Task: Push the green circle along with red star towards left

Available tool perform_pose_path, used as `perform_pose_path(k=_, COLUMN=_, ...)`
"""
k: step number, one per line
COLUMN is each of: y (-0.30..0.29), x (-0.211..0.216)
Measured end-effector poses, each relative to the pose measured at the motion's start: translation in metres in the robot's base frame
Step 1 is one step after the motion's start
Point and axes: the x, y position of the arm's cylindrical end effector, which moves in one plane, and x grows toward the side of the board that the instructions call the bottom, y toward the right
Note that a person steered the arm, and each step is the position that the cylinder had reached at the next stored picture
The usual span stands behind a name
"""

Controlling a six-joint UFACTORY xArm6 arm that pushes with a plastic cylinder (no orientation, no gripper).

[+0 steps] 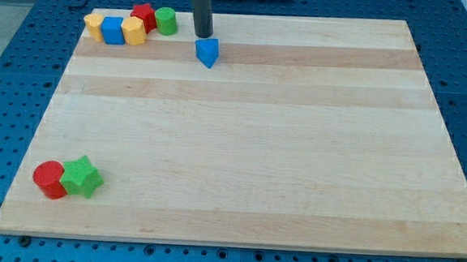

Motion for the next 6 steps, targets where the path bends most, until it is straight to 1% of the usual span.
perform_pose_path(k=1, y=-0.001, x=-0.017)
perform_pose_path(k=2, y=-0.015, x=-0.02)
perform_pose_path(k=6, y=-0.073, x=-0.02)
